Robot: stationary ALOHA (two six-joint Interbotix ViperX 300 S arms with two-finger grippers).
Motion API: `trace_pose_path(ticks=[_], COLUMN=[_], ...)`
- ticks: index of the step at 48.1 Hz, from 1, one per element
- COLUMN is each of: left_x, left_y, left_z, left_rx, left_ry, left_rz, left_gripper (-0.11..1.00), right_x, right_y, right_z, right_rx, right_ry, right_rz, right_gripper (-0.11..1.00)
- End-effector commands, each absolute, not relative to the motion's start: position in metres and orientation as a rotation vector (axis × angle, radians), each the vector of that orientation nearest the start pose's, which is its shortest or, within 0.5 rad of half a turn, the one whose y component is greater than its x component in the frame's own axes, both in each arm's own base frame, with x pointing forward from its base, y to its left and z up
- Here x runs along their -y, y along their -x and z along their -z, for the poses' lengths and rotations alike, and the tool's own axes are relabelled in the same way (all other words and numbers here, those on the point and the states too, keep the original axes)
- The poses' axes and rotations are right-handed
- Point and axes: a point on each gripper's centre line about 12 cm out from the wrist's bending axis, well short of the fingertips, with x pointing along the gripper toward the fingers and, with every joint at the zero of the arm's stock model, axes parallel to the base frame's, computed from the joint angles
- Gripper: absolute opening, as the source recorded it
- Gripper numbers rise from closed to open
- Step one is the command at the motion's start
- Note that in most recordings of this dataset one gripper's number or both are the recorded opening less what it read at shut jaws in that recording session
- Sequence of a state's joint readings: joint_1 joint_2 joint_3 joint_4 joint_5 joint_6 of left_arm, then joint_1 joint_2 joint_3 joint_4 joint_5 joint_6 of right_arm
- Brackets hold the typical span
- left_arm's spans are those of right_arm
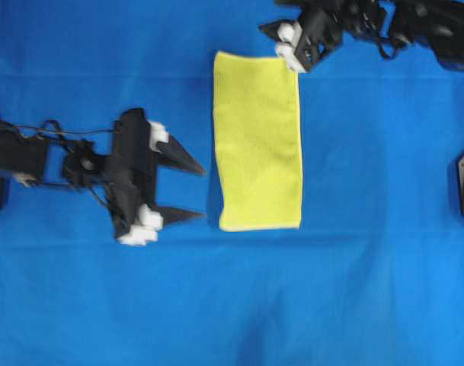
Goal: Fold the yellow towel.
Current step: 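Lay the towel down vertically and open both grippers, retracting sideways, then move both grippers to the towel's top corners and grasp them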
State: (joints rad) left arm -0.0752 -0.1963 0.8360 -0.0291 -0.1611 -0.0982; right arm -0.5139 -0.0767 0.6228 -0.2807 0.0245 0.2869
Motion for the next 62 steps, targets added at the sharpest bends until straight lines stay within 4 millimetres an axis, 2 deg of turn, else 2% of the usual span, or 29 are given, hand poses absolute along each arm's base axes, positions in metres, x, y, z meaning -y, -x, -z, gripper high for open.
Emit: trace_pose_path(ticks=[1, 20, 30, 36, 62], left_x=[0.015, -0.026, -0.037, -0.037, -0.038], left_y=[-0.334, -0.288, -0.278, -0.281, -0.287], left_z=[-0.214, -0.219, -0.212, -0.213, -0.217], left_rx=[-0.415, -0.267, -0.265, -0.262, -0.252], left_ry=[0.110, 0.035, 0.035, 0.038, 0.036], left_rz=[0.016, -0.099, -0.139, -0.140, -0.139], left_gripper=[0.80, 0.79, 0.79, 0.79, 0.79], right_x=[0.180, 0.112, 0.095, 0.093, 0.098], right_y=[-0.331, -0.266, -0.239, -0.235, -0.241], right_z=[-0.231, -0.238, -0.226, -0.221, -0.224], right_rx=[-0.502, -0.326, -0.219, -0.224, -0.256], right_ry=[-0.136, -0.121, -0.124, -0.135, -0.140], right_rz=[0.492, 0.378, 0.343, 0.344, 0.359], right_gripper=[0.65, 0.65, 0.65, 0.65, 0.65])
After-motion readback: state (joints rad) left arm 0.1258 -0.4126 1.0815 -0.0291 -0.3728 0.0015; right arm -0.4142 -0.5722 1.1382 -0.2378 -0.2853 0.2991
